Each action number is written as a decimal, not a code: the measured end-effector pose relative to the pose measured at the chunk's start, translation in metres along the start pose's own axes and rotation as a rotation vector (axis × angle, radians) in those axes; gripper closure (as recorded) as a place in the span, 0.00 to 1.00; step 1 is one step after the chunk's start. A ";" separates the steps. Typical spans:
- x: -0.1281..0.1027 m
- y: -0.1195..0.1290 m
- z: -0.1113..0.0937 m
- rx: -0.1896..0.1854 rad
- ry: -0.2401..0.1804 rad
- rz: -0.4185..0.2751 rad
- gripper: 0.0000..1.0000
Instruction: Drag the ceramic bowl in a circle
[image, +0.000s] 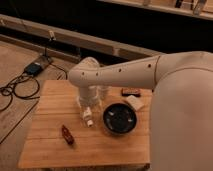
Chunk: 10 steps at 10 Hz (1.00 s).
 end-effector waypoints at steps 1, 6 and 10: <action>-0.001 -0.009 0.010 0.007 0.011 0.004 0.35; -0.003 -0.025 0.060 0.016 0.054 0.032 0.35; 0.000 -0.032 0.093 -0.004 0.080 0.062 0.35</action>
